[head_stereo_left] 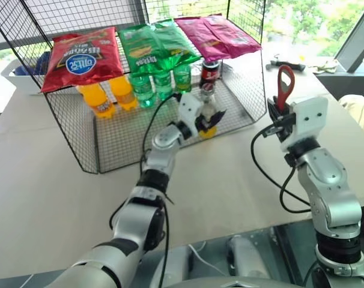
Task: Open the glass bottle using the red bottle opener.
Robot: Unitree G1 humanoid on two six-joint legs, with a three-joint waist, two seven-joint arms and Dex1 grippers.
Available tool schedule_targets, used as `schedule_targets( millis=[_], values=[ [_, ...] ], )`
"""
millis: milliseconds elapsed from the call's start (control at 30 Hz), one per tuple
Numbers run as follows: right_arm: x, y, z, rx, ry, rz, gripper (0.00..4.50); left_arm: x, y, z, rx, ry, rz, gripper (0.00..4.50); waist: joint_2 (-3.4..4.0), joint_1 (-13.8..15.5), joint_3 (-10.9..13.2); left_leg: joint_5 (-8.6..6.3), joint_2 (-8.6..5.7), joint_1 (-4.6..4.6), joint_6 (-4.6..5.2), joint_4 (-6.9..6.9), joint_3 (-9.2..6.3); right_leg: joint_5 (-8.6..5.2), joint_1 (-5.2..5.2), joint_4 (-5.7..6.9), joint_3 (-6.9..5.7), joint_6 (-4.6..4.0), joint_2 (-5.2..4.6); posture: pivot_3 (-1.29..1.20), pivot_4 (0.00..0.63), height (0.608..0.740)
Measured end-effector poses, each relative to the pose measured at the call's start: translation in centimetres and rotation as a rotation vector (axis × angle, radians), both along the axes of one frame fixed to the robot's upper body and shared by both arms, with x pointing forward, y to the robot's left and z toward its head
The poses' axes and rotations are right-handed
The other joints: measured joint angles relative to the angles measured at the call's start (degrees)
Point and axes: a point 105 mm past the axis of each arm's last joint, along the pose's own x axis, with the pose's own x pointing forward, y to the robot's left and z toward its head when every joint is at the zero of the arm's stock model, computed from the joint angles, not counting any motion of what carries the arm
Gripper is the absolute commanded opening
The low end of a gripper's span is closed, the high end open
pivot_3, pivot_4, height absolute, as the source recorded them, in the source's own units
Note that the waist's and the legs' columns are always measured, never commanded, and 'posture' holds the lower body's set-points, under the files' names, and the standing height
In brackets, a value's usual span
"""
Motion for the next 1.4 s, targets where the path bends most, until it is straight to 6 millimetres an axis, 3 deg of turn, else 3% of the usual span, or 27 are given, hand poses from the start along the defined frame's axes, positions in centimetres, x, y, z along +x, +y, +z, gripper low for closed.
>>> schedule_targets(
  millis=[200, 333, 467, 800, 867, 933, 1400],
  values=[
    [0.4, -0.2, -0.5, 0.0, 0.021, 0.007, 0.0, -2.6, 3.8, 0.2, -0.042, 0.053, 0.084, 2.6, 0.0, -0.05, 0.0, 0.0, 0.11, -0.01, 0.01, 0.12, 0.0, 0.0, 0.02, 0.05, 0.02, 0.0, -0.05, 0.0, 0.15, 0.74],
    [0.5, -0.1, -0.7, 0.006, 0.027, 0.019, 0.0, -4.6, 5.4, -1.0, -0.045, 0.099, 0.1, 2.6, 0.0, 0.01, -0.01, 0.0, 0.13, 0.01, 0.0, 0.17, 0.01, 0.0, 0.02, 0.09, 0.02, 0.0, -0.03, 0.0, 0.15, 0.74],
    [0.6, -0.1, -0.8, 0.006, 0.026, 0.023, 0.0, -6.9, 5.7, -1.5, -0.073, 0.136, 0.06, 2.6, 0.0, 0.09, -0.02, 0.0, 0.15, 0.03, 0.0, 0.17, 0.02, 0.0, 0.04, 0.11, 0.02, 0.0, -0.04, 0.0, 0.15, 0.74],
    [0.7, 0.1, -0.8, 0.014, 0.019, 0.031, 0.0, -8.4, 4.9, -2.1, -0.046, 0.144, 0.004, 2.6, 0.0, 1.07, -0.02, -0.01, 0.12, 0.03, 0.0, 0.18, 0.05, 0.0, 0.05, 0.05, 0.02, -0.01, -0.03, 0.0, 0.15, 0.74],
    [0.7, 0.2, -0.9, 0.013, 0.019, 0.03, 0.0, -8.6, 4.7, -2.1, -0.054, 0.146, -0.008, 3.66, 0.0, 1.12, -0.02, -0.01, 0.12, 0.02, 0.0, 0.18, 0.04, 0.0, 0.05, 0.04, 0.02, -0.01, -0.04, 0.0, 0.15, 0.74],
    [0.7, 0.2, -0.9, 0.012, 0.02, 0.03, 0.0, -8.8, 4.4, -2.0, -0.062, 0.146, -0.035, 4.34, 0.0, 1.13, -0.02, -0.01, 0.12, 0.02, 0.0, 0.18, 0.05, 0.0, 0.05, 0.05, 0.02, -0.01, -0.04, 0.0, 0.15, 0.74],
    [1.0, 0.2, -1.5, 0.016, 0.04, 0.033, 0.0, -9.7, 3.9, -0.2, -0.049, 0.059, -0.066, 4.43, 0.0, 1.09, -0.02, 0.0, 0.14, 0.05, -0.01, 0.18, 0.06, 0.0, 0.06, 0.07, 0.03, -0.01, -0.02, 0.0, 0.15, 0.74]
  ],
)
